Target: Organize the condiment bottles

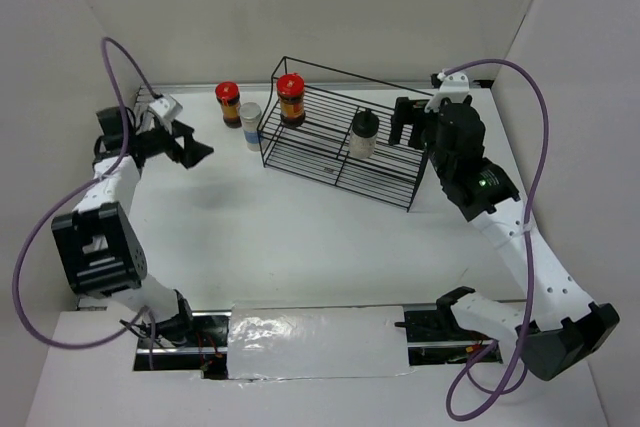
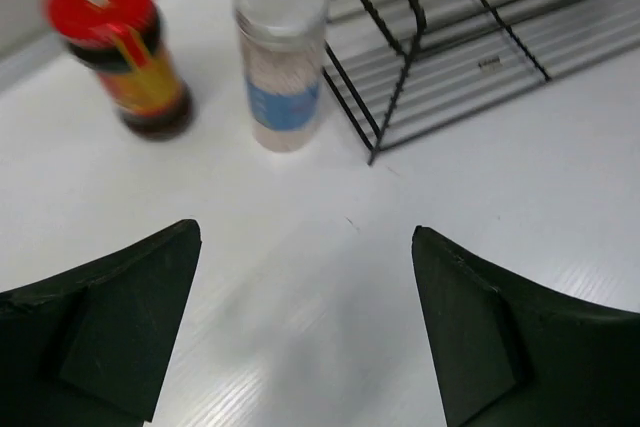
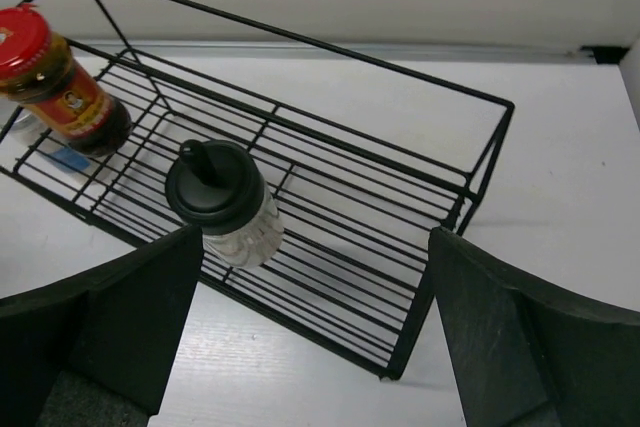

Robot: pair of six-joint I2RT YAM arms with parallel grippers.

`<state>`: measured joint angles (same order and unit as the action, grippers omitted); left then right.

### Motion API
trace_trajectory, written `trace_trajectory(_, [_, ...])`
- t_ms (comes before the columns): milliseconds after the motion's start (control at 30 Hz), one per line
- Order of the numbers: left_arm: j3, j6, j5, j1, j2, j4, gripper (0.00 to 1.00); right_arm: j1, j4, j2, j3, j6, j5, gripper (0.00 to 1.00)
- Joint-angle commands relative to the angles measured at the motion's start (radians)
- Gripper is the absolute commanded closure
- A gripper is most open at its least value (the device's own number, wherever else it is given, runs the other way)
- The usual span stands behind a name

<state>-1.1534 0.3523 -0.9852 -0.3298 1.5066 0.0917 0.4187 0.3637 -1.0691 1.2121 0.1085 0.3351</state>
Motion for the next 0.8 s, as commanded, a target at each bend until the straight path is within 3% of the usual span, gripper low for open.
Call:
trace_trajectory(0, [0.055, 0.215, -0.253, 0.043, 0.072, -0.360, 0.01, 0.009, -0.157, 0.026, -0.026, -0.084, -0.090, 0.00])
trace_trajectory(133, [-0.057, 0.261, -0.207, 0.095, 0.249, -0.314, 0.01, 0.009, -0.158, -0.003, -0.019, -0.098, -0.061, 0.00])
trace_trajectory(533, [-0.272, 0.392, -0.090, 0.170, 0.573, -0.277, 0.01, 0.006, -0.177, -0.092, 0.030, -0.142, 0.004, 0.00])
trace_trajectory(767, [-0.393, 0.395, -0.165, 0.178, 0.675, -0.225, 0.01, 0.008, -0.174, -0.178, 0.096, -0.158, 0.005, 0.00])
